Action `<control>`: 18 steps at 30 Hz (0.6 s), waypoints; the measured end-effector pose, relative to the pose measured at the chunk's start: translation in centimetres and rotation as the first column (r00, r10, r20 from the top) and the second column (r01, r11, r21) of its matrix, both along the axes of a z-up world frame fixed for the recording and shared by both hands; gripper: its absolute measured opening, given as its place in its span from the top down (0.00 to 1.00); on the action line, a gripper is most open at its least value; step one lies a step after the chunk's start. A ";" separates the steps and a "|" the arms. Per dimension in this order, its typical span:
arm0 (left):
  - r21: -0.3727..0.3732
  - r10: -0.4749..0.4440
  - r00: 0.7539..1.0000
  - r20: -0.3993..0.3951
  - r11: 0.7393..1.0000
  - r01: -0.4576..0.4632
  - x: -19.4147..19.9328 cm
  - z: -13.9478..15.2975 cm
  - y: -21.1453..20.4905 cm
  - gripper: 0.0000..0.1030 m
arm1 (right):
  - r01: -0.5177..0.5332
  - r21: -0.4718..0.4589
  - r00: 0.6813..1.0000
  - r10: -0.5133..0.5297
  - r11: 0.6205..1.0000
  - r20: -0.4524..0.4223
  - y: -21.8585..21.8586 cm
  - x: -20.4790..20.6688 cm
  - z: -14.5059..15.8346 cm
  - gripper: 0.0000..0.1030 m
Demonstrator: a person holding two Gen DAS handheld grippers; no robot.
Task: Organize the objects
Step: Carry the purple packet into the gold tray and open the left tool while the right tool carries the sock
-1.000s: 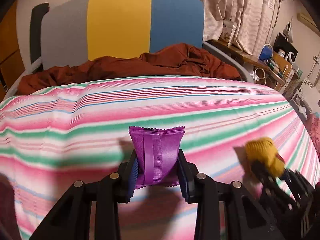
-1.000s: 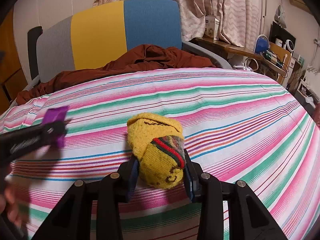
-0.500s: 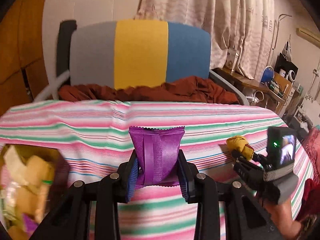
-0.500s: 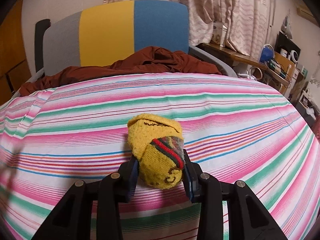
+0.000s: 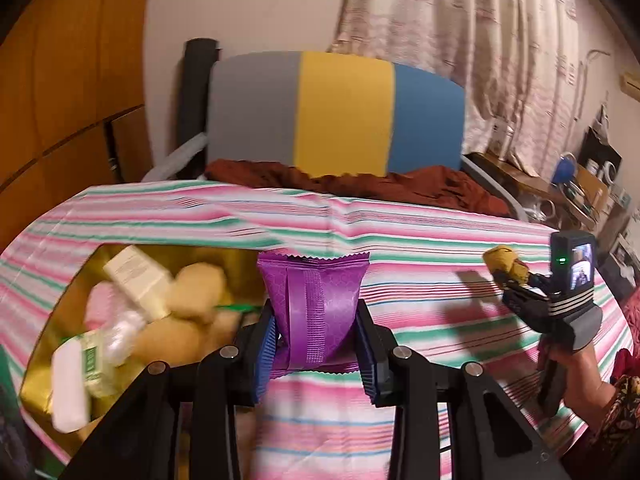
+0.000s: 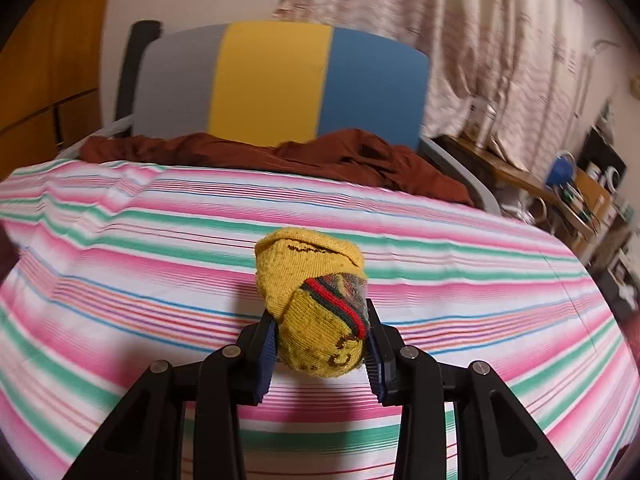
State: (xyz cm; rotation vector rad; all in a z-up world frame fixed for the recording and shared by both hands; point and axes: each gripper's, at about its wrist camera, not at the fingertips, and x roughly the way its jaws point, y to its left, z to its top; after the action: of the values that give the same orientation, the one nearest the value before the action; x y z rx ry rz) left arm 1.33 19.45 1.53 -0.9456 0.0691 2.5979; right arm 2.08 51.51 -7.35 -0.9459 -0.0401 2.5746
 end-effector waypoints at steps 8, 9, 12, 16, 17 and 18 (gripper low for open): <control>-0.002 0.169 0.985 0.034 0.986 -0.169 0.0 -1.3 -9.3 0.66 | -0.128 -0.096 0.992 0.126 0.987 -0.029 -4.3 0.6 0.8 0.63; 0.003 0.192 0.980 0.045 0.981 -0.193 -0.1 -1.6 -10.6 0.66 | -0.143 -0.104 0.990 0.141 0.984 -0.032 -4.9 0.6 0.8 0.63; 0.016 0.241 0.968 0.070 0.970 -0.243 -0.2 -2.5 -13.7 0.66 | -0.217 -0.079 0.976 0.215 0.973 -0.031 -7.6 0.6 0.8 0.63; 0.033 0.282 0.953 0.110 0.957 -0.287 -1.1 -3.6 -16.9 0.66 | -0.306 -0.073 0.952 0.305 0.949 -0.029 -11.0 0.8 1.0 0.63; 0.037 0.284 0.952 0.118 0.956 -0.290 -1.3 -3.9 -17.5 0.66 | -0.320 -0.098 0.947 0.318 0.942 -0.038 -11.7 0.9 1.4 0.63; 0.042 0.283 0.950 0.128 0.956 -0.291 -1.5 -4.1 -17.9 0.66 | -0.334 -0.119 0.943 0.330 0.935 -0.045 -12.4 1.0 1.7 0.63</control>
State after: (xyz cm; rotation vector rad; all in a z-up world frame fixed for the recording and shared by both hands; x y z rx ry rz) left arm -0.20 1.57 -2.59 -1.1644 -0.1924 2.7771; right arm 3.08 39.09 -5.60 -1.0282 -0.0352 2.9292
